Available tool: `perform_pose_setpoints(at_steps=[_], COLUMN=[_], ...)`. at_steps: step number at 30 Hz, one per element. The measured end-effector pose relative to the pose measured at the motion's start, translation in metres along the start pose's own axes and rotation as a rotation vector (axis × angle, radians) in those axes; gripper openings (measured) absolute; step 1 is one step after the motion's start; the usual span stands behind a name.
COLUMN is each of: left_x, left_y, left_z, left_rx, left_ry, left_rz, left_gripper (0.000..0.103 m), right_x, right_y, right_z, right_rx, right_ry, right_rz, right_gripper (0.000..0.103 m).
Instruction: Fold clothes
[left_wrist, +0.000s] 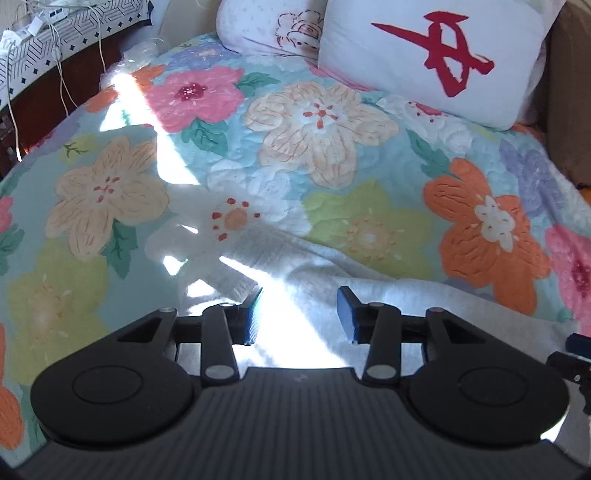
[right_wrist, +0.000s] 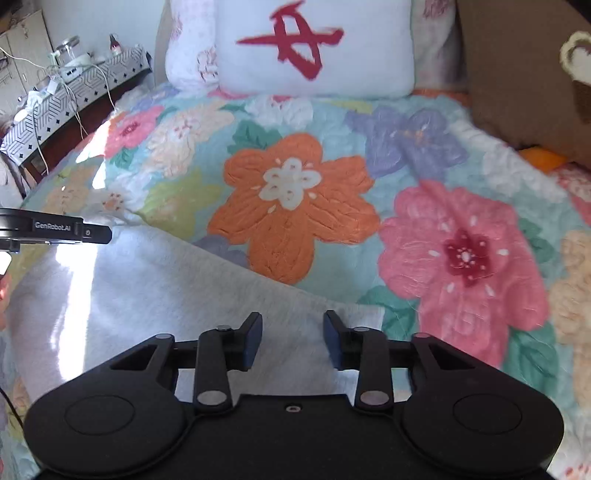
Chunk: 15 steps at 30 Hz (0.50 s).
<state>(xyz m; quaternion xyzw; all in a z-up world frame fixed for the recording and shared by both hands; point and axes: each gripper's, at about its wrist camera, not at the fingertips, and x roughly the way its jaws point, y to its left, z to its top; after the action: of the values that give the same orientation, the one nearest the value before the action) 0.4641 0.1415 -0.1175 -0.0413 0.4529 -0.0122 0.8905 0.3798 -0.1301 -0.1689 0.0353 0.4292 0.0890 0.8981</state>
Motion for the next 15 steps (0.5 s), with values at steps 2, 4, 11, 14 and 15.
perform_pose_setpoints(at_steps=[2, 4, 11, 14, 15], left_x=[-0.008, -0.011, -0.028, -0.043, -0.049], left_y=[0.003, -0.001, -0.022, -0.02, -0.019], left_z=[-0.007, -0.017, -0.068, -0.073, -0.073], left_rx=[-0.002, 0.05, 0.296, 0.266, 0.246], left_ry=[0.01, 0.025, 0.003, 0.002, 0.004], left_rz=[-0.037, 0.02, 0.158, 0.129, 0.111], left_gripper=[0.044, 0.047, 0.056, 0.057, 0.06], right_x=[-0.015, -0.02, -0.03, -0.053, -0.058], right_y=[0.01, 0.017, 0.009, 0.01, 0.014], right_z=[-0.01, -0.022, -0.075, -0.083, -0.084], right_rx=[-0.034, -0.063, -0.068, -0.07, -0.093], right_ry=[-0.036, -0.026, -0.047, -0.095, -0.101], right_rz=[0.045, 0.089, 0.07, 0.094, 0.118], right_gripper=[0.058, 0.06, 0.061, 0.062, 0.062])
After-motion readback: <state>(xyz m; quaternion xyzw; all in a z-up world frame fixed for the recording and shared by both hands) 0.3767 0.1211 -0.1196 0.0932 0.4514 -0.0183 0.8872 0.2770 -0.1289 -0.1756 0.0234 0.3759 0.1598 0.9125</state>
